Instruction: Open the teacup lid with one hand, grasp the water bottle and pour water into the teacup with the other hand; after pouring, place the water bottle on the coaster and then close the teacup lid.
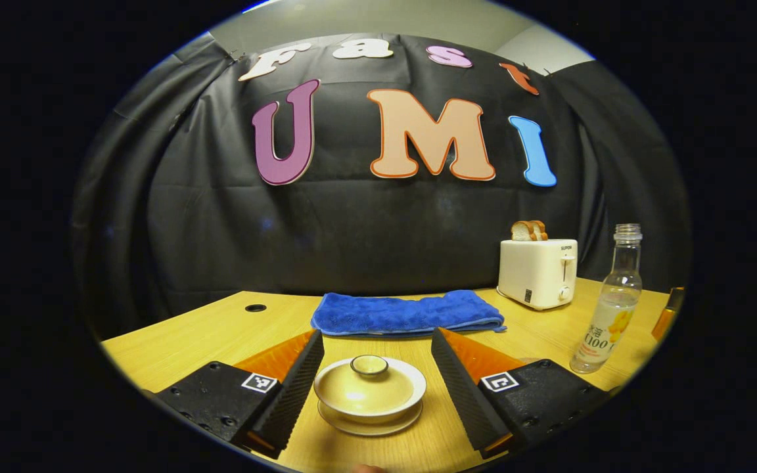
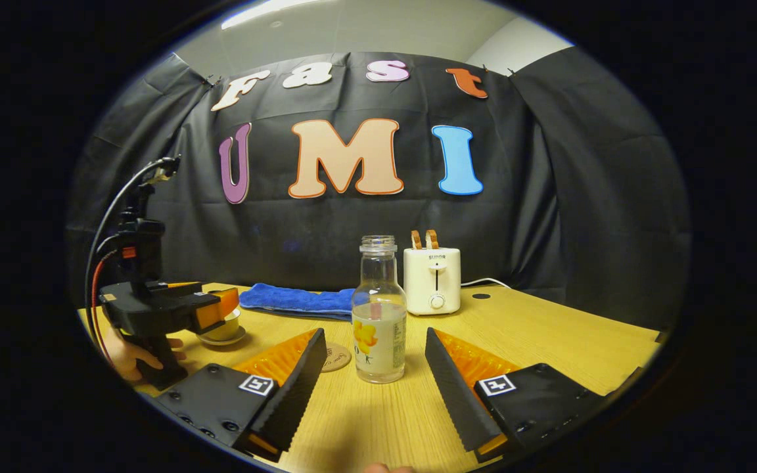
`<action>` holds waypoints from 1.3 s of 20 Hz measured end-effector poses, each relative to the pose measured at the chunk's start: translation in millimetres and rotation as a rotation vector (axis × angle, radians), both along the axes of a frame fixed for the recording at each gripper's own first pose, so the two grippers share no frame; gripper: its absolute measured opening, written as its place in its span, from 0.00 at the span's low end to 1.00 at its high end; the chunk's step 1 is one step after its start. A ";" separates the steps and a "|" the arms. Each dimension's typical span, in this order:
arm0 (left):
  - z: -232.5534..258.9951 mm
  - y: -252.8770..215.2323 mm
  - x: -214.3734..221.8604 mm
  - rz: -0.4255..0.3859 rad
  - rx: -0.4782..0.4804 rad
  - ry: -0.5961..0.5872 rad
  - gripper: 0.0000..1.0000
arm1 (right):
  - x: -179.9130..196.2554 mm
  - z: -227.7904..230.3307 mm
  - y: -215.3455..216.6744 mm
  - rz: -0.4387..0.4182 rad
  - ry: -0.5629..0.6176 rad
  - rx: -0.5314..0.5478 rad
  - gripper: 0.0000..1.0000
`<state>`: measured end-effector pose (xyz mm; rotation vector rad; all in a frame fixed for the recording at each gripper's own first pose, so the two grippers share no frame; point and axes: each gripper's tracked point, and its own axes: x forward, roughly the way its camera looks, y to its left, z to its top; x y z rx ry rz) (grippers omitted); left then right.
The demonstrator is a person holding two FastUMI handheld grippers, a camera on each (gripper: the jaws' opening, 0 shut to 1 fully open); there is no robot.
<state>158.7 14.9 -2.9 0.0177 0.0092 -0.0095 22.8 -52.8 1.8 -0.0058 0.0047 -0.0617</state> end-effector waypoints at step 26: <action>-23.5 11.0 6.4 0.066 0.044 0.153 0.25 | -1.2 1.3 0.0 0.019 0.003 0.000 0.96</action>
